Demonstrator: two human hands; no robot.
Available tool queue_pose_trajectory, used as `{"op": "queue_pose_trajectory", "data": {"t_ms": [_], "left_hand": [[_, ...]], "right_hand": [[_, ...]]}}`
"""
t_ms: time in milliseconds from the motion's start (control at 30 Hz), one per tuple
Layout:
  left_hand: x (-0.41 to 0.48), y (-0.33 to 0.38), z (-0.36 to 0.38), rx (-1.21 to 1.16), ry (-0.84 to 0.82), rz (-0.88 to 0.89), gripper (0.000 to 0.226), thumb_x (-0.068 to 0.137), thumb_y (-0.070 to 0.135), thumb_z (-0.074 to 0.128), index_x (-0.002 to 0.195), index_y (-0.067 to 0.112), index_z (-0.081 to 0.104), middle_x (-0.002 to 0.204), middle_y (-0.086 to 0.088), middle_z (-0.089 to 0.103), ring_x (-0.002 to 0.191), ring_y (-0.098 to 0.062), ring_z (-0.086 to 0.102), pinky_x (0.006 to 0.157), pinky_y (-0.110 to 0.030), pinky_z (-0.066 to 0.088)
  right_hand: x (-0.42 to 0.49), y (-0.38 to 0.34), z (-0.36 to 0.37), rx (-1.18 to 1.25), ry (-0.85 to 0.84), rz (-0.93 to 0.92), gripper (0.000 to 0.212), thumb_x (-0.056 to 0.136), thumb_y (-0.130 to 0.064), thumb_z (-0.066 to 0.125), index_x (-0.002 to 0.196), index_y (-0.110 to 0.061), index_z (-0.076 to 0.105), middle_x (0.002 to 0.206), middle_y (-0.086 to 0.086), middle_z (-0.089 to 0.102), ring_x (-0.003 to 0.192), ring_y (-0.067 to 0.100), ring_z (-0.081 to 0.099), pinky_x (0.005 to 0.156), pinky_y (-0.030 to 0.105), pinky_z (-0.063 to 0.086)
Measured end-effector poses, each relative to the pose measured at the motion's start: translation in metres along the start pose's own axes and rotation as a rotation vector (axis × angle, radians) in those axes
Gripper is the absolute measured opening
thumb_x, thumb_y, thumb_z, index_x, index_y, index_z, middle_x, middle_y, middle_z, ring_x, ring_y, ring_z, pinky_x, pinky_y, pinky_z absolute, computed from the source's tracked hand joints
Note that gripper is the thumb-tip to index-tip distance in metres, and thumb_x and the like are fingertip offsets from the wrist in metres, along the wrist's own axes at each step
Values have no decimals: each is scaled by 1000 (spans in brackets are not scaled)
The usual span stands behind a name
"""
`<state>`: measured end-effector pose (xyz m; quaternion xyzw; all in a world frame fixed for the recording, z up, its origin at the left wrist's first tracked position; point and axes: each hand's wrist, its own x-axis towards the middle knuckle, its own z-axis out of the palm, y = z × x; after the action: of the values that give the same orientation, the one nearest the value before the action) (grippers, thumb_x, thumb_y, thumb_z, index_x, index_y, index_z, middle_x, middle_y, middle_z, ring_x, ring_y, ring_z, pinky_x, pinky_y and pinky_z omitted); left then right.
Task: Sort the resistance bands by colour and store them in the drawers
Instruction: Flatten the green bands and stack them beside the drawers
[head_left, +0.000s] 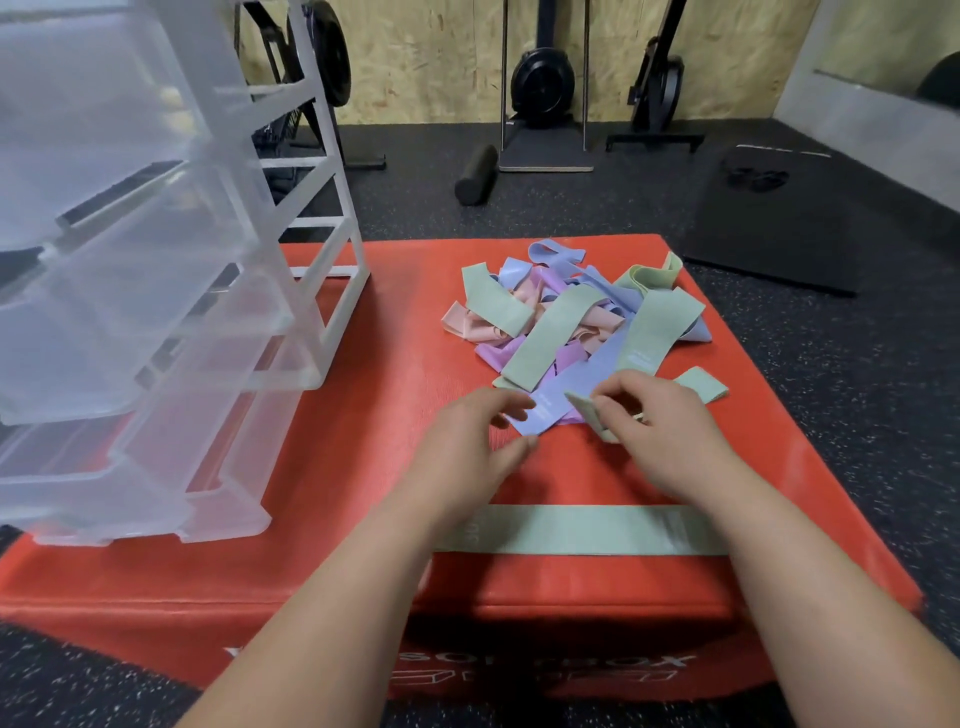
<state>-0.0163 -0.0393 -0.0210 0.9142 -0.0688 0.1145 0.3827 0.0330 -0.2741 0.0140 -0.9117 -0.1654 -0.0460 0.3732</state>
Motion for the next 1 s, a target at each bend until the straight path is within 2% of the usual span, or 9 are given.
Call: {"op": "queue_pose_trajectory", "data": {"t_ms": [33, 133, 233, 367, 500, 600, 700, 867, 1000], "left_hand": [[1, 9, 0, -113, 7, -1, 39, 93, 34, 78, 130, 36, 66, 120, 23, 70, 107, -1, 64, 90, -23, 51], [4, 34, 2, -313, -13, -7, 37, 98, 32, 75, 134, 37, 65, 127, 25, 68, 113, -3, 64, 90, -22, 53], [5, 43, 8, -380, -12, -44, 18, 98, 24, 74, 116, 26, 74, 110, 15, 76, 101, -4, 70, 86, -27, 55], [3, 45, 14, -408, 31, -124, 7, 93, 20, 80, 98, 20, 75, 87, 4, 77, 83, -9, 71, 77, -28, 53], [1, 49, 15, -422, -6, -122, 17, 91, 22, 83, 102, 27, 71, 82, 6, 78, 82, -20, 73, 84, -47, 57], [-2, 54, 14, -444, -1, -98, 16, 91, 22, 82, 102, 24, 71, 85, 5, 79, 85, -21, 75, 87, -52, 57], [-7, 57, 11, -426, -22, -56, 18, 90, 21, 83, 105, 22, 72, 91, 4, 80, 90, -15, 74, 88, -47, 58], [-9, 52, 3, -334, -52, -11, 14, 88, 29, 83, 95, 26, 72, 92, 8, 78, 92, -14, 72, 92, -48, 54], [-16, 42, -6, -52, -16, 40, 16, 90, 34, 80, 88, 25, 67, 86, 11, 70, 78, -10, 61, 75, -39, 52]], "right_hand": [[-2, -6, -7, 131, -5, -11, 13, 100, -23, 65, 91, -30, 71, 83, -15, 72, 77, 1, 64, 74, 19, 50], [-14, -20, -16, 469, -28, 33, 14, 103, -15, 62, 98, -20, 74, 87, 2, 74, 79, 11, 67, 74, 31, 60], [-25, -23, -17, 576, -16, 107, 14, 104, -14, 62, 104, -17, 75, 88, 3, 77, 81, 11, 70, 73, 34, 62], [-33, -22, -17, 557, -7, 138, 13, 103, -15, 64, 106, -20, 75, 88, 1, 79, 80, 13, 73, 73, 38, 61], [-37, -17, -18, 288, -17, 8, 11, 92, -22, 78, 100, -29, 77, 85, -9, 76, 75, 18, 66, 73, 36, 55], [-38, -16, -20, 231, 36, 0, 9, 89, -21, 80, 90, -30, 77, 80, -11, 74, 70, 12, 63, 70, 32, 51], [-39, -25, -25, 361, 79, -2, 12, 90, -15, 79, 91, -27, 77, 82, -10, 76, 72, 8, 66, 71, 28, 51], [-40, -52, -39, 622, 179, -86, 15, 92, -2, 75, 98, -15, 77, 91, -1, 79, 82, 10, 72, 76, 24, 58], [-42, -53, -52, 762, 353, -44, 15, 93, -7, 77, 99, -21, 76, 91, -3, 79, 83, 11, 73, 81, 29, 62]]}}
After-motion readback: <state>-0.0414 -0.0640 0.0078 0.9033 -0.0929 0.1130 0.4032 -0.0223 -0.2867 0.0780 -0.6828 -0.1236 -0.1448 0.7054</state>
